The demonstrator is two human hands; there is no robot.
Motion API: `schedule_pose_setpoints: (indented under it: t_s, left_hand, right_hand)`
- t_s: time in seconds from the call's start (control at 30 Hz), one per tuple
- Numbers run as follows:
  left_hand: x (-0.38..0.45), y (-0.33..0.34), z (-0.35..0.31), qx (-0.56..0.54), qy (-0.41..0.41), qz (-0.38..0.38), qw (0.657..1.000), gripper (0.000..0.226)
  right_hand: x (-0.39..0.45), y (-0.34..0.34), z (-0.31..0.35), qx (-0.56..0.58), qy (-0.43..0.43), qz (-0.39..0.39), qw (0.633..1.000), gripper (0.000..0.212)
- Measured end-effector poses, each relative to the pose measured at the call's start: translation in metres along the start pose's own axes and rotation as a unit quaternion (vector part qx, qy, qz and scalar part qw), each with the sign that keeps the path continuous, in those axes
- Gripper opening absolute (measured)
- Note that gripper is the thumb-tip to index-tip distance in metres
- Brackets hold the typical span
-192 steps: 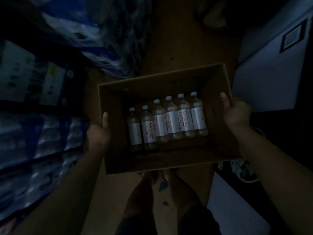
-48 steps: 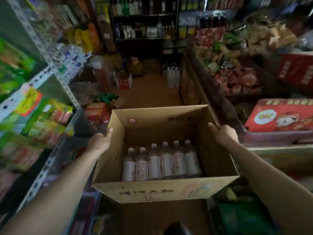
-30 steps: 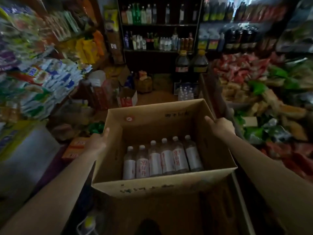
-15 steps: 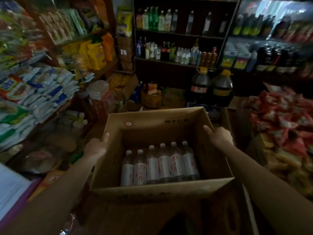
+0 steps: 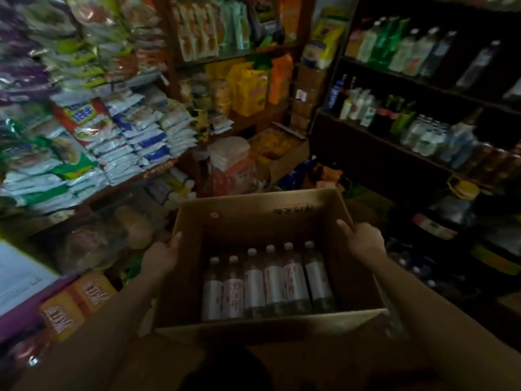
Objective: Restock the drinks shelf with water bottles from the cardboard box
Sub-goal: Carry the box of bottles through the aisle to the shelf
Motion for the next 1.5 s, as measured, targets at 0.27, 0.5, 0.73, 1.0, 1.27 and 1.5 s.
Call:
schedule_pose_setpoints:
  t_s: [0.27,0.5,0.73,1.0,1.27,1.5]
  left_hand:
    - [0.096,0.016,-0.028,-0.058,-0.086,-0.072,0.992,0.058]
    - [0.176,0.045,-0.015,-0.031,-0.167,-0.115,0.979,0.058]
    - [0.259,0.105,0.017,-0.038,-0.248,-0.123,0.960,0.057]
    - [0.327,0.204,0.073,-0.066,-0.341,-0.108,0.931,0.063]
    - [0.391,0.304,0.131,-0.104,-0.377,-0.085,0.916,0.057]
    - [0.437,0.376,0.171,-0.063,-0.389,-0.077,0.916,0.059]
  right_hand:
    - [0.167,0.080,0.074,-0.003,-0.076,0.045,0.996,0.056]
    - [0.282,0.184,0.124,-0.006,-0.121,0.101,0.987,0.050]
    - [0.372,0.310,0.144,-0.020,-0.168,0.176,0.970,0.051]
    - [0.446,0.441,0.132,-0.079,-0.247,0.174,0.950,0.049]
    - [0.496,0.567,0.093,-0.106,-0.280,0.183,0.937,0.044]
    - [0.531,0.654,0.067,-0.112,-0.344,0.203,0.910,0.043]
Point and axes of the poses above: each hand's wrist, its own x-axis towards the middle knuckle, its own y-axis out of the palm, z = x × y, the point moved 8 cm from there along x, towards the middle knuckle, and after that the axes turned 5 degrees about -y, right-handed, at the moved point
